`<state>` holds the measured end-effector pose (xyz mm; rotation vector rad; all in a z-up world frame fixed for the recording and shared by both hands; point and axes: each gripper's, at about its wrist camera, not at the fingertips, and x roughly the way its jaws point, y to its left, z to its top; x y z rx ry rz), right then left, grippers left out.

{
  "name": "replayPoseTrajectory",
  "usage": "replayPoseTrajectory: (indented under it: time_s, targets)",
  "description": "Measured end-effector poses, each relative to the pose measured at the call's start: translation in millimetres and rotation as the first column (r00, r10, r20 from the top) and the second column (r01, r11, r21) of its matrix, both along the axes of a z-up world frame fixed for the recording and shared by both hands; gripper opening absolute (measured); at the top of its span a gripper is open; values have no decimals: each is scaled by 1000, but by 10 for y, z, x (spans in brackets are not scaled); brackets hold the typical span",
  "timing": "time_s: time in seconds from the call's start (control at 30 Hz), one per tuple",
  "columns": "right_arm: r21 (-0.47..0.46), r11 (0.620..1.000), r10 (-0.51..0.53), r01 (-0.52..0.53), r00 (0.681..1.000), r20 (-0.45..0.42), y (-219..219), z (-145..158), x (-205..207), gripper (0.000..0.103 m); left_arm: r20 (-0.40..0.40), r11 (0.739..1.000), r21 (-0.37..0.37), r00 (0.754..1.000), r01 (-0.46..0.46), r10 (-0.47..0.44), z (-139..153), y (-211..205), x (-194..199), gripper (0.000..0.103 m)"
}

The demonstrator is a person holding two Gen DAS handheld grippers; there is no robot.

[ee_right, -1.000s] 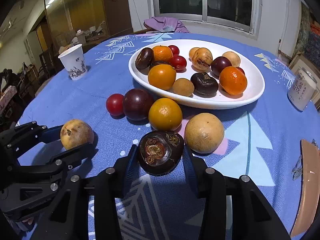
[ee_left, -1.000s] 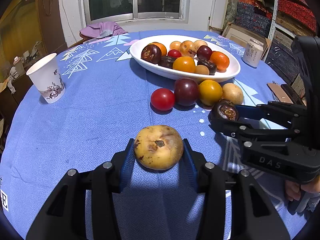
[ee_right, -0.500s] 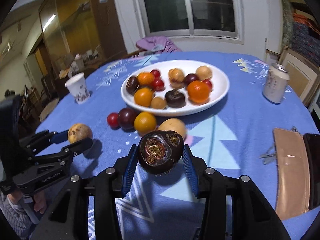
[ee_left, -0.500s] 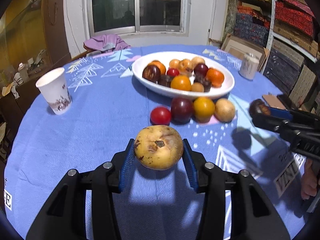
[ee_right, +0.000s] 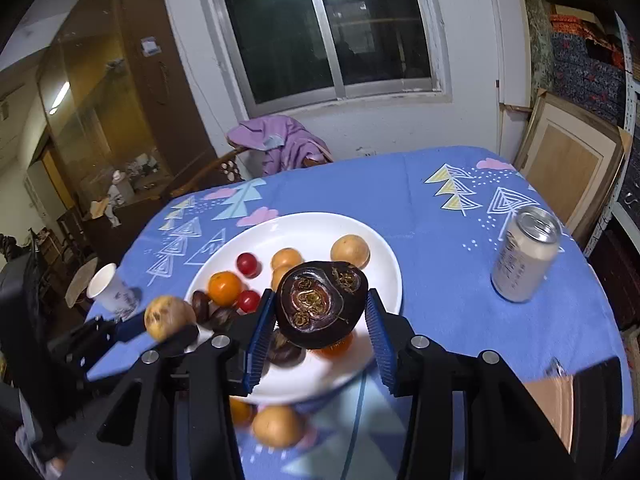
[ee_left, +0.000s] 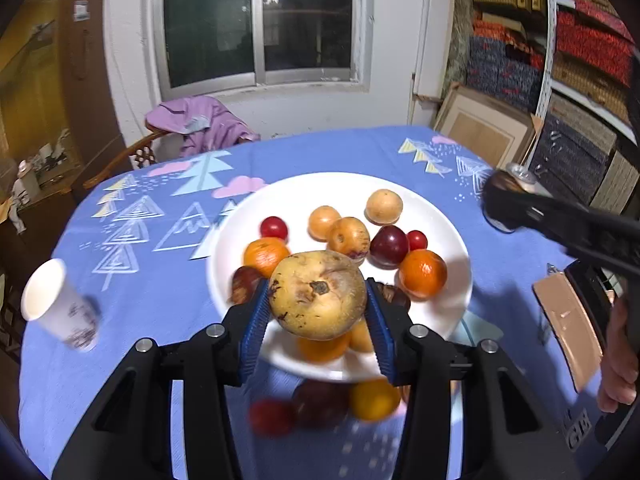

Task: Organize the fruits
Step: 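Carry the tan pear and dark purple fruit onto the white plate and open both grippers, then withdraw both open grippers back toward the remaining fruits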

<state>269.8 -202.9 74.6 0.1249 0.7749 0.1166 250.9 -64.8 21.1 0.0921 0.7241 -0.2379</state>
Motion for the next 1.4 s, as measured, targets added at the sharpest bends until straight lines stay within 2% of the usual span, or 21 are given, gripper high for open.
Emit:
replayPoseTrajectory:
  time_s: [0.17, 0.4, 0.47, 0.5, 0.67, 0.7, 0.77, 0.83, 0.87, 0.97, 1.07, 1.23, 1.4]
  targets:
    - [32, 999, -26, 30, 994, -103, 6, -336, 518, 46, -46, 1000, 7, 999, 22, -22, -202, -138, 314, 45]
    - [51, 996, -62, 72, 982, -178, -14, -621, 779, 47, -86, 1000, 5, 996, 30, -30, -404, -186, 506, 47]
    - [85, 993, -68, 84, 982, -177, -53, -601, 755, 60, -69, 1000, 11, 997, 20, -20, -403, -188, 486, 64]
    - [94, 992, -73, 90, 983, -168, -63, -575, 728, 61, -49, 1000, 11, 999, 9, -8, -374, -171, 453, 65]
    - [137, 987, -64, 79, 992, -109, -119, -273, 388, 61, -13, 999, -24, 1000, -24, 23, -127, 7, 245, 68]
    - [146, 986, -61, 74, 994, -94, -125, -211, 283, 63, -1, 999, -32, 999, -38, 38, -64, 67, 174, 70]
    - [169, 983, -59, 66, 997, -45, -135, -84, -53, 71, 24, 995, -58, 996, -83, 85, 52, 243, -31, 83]
    - [172, 983, -68, 68, 998, -8, -158, -31, -338, 82, 40, 988, -81, 990, -130, 133, 105, 436, -260, 86]
    - [172, 983, -70, 67, 997, 14, -160, -31, -516, 84, 42, 986, -84, 988, -144, 148, 103, 511, -361, 87]
    - [146, 987, -80, 72, 995, 54, -162, -122, -917, 86, 30, 976, -83, 978, -203, 206, -24, 716, -673, 89]
    - [92, 992, -92, 85, 993, 69, -165, -280, -1185, 86, 13, 967, -69, 969, -246, 247, -214, 826, -821, 90]
    - [92, 990, -108, 104, 993, 48, -267, -393, -1228, 86, 21, 956, -2, 955, -295, 295, -469, 894, -894, 90]
    - [96, 990, -108, 103, 993, 46, -300, -403, -1215, 86, 32, 970, 22, 969, -244, 243, -507, 824, -888, 90]
